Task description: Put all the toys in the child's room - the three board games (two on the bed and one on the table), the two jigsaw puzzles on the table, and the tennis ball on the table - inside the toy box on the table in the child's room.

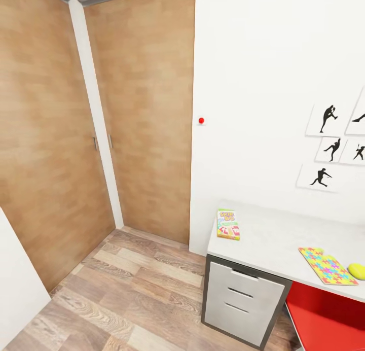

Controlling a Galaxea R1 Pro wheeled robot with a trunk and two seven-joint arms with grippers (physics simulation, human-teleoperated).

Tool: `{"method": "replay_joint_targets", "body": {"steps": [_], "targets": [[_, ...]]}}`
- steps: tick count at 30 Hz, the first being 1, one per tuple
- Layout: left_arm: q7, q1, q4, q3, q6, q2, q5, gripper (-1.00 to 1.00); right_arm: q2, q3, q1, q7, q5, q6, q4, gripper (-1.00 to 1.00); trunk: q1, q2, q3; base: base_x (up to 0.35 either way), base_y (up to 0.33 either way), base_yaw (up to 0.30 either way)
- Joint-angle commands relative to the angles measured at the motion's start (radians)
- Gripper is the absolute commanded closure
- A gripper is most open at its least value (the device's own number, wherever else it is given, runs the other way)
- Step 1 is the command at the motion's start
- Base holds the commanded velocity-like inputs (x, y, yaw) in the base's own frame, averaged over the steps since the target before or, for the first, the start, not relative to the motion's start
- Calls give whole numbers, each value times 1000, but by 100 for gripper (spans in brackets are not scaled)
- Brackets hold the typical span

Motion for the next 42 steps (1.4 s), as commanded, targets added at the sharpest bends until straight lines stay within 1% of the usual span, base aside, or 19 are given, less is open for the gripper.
{"method": "replay_joint_targets", "body": {"steps": [1,26,42], "targets": [[0,0,-1,0,-1,0,-1,-100,0,0,0,-1,1,-3,0,-100,-4,6,2,0,0,0],[0,0,-1,-1,-1,0,-1,-100,0,0,0,-1,1,-3,0,-100,-99,181,80,0,0,0],[0,0,-1,-1,-1,1,-1,-100,0,0,0,-1,1,-3,0,-100,-99,181,80,0,0,0]]}}
